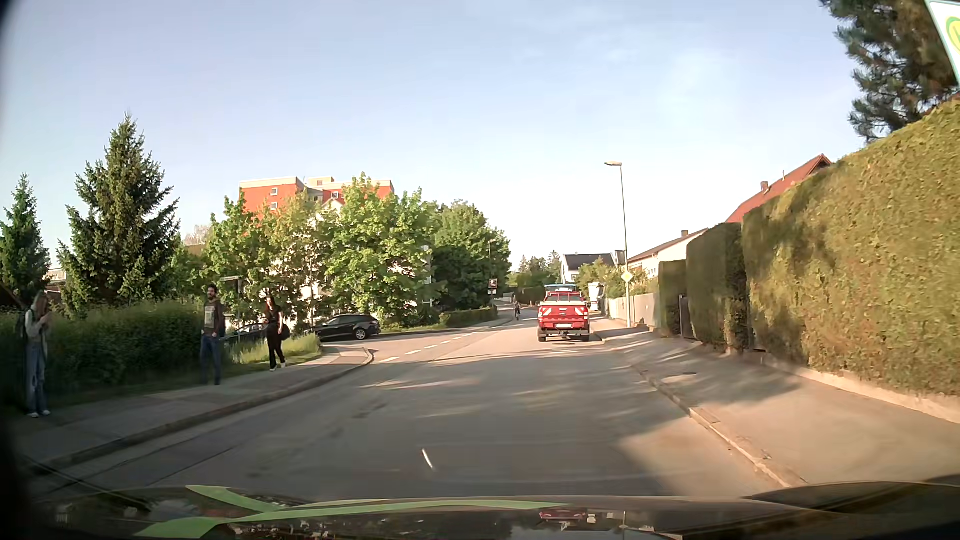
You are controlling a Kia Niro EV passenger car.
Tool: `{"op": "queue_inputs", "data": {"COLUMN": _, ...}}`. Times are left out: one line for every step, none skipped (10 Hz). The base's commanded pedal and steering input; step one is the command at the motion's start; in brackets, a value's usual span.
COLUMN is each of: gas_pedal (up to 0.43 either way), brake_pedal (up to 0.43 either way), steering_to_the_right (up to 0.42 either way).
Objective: Follow the waypoints while adhering to traffic rules and regulations
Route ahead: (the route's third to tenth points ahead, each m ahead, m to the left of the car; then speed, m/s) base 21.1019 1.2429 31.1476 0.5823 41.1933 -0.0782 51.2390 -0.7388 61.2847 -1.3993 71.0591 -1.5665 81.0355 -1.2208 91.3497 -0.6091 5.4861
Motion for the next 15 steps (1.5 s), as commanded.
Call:
{"op": "queue_inputs", "data": {"gas_pedal": 0.098, "brake_pedal": 0.0, "steering_to_the_right": 0.016}}
{"op": "queue_inputs", "data": {"gas_pedal": 0.098, "brake_pedal": 0.0, "steering_to_the_right": 0.014}}
{"op": "queue_inputs", "data": {"gas_pedal": 0.11, "brake_pedal": 0.0, "steering_to_the_right": 0.014}}
{"op": "queue_inputs", "data": {"gas_pedal": 0.11, "brake_pedal": 0.0, "steering_to_the_right": 0.014}}
{"op": "queue_inputs", "data": {"gas_pedal": 0.11, "brake_pedal": 0.0, "steering_to_the_right": 0.012}}
{"op": "queue_inputs", "data": {"gas_pedal": 0.11, "brake_pedal": 0.0, "steering_to_the_right": 0.01}}
{"op": "queue_inputs", "data": {"gas_pedal": 0.11, "brake_pedal": 0.0, "steering_to_the_right": 0.01}}
{"op": "queue_inputs", "data": {"gas_pedal": 0.11, "brake_pedal": 0.0, "steering_to_the_right": 0.009}}
{"op": "queue_inputs", "data": {"gas_pedal": 0.11, "brake_pedal": 0.0, "steering_to_the_right": 0.008}}
{"op": "queue_inputs", "data": {"gas_pedal": 0.11, "brake_pedal": 0.0, "steering_to_the_right": 0.008}}
{"op": "queue_inputs", "data": {"gas_pedal": 0.11, "brake_pedal": 0.0, "steering_to_the_right": 0.008}}
{"op": "queue_inputs", "data": {"gas_pedal": 0.11, "brake_pedal": 0.0, "steering_to_the_right": 0.009}}
{"op": "queue_inputs", "data": {"gas_pedal": 0.11, "brake_pedal": 0.0, "steering_to_the_right": 0.012}}
{"op": "queue_inputs", "data": {"gas_pedal": 0.11, "brake_pedal": 0.0, "steering_to_the_right": 0.015}}
{"op": "queue_inputs", "data": {"gas_pedal": 0.11, "brake_pedal": 0.0, "steering_to_the_right": 0.018}}
